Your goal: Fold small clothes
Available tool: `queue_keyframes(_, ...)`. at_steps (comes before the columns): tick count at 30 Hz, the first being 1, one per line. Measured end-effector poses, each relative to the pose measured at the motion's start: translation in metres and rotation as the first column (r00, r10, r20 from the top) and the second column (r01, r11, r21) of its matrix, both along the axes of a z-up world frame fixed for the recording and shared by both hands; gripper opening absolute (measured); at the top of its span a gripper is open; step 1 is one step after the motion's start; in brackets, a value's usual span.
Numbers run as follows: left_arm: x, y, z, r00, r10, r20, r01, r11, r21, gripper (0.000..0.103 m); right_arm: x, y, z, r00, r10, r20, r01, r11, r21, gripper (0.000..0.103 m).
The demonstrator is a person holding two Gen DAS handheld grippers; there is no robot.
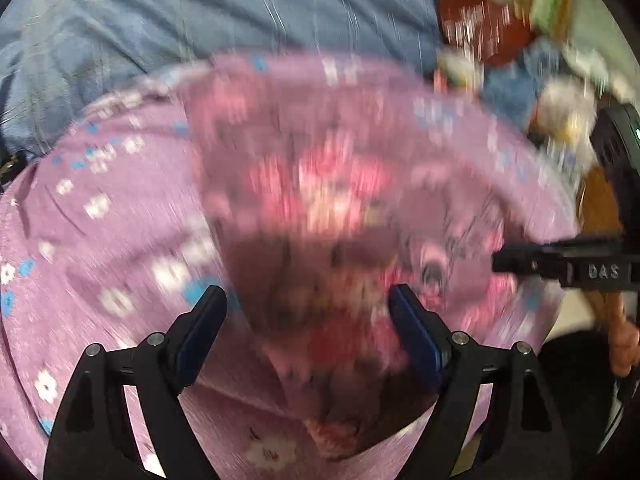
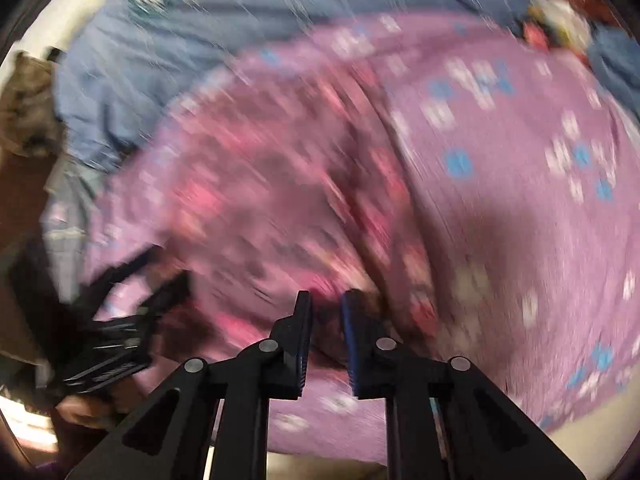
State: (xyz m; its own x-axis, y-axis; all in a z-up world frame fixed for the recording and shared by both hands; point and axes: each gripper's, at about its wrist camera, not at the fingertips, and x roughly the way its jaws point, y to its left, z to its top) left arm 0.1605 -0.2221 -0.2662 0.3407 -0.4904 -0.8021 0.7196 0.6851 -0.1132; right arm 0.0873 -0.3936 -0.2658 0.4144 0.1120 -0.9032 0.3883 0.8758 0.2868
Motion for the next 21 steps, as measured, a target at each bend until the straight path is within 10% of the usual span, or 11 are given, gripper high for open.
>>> queue_keyframes(6, 0.004, 0.019, 0.019, 0.999, 0.035, 0.039, -0.031, 0.996, -0.08, 0.086, 0.002, 0.009, 0.032, 1.0, 0.002, 0.022, -0.001, 0.999, -0.032, 0.022)
queue_keyframes(11, 0.008, 0.048, 0.054, 0.978, 0.142, 0.151, -0.113, 0.976, -0.188, 0.086, -0.011, 0.028, 0.082, 0.974, 0.001, 0.227, 0.026, 0.993, -0.116, 0.029)
queue_keyframes(21, 0.02, 0.08, 0.072, 0.936, 0.28, 0.214, -0.238, 0.95, -0.202, 0.086, -0.003, 0.066, 0.107, 0.932, 0.021, 0.362, 0.036, 0.988, -0.151, 0.036)
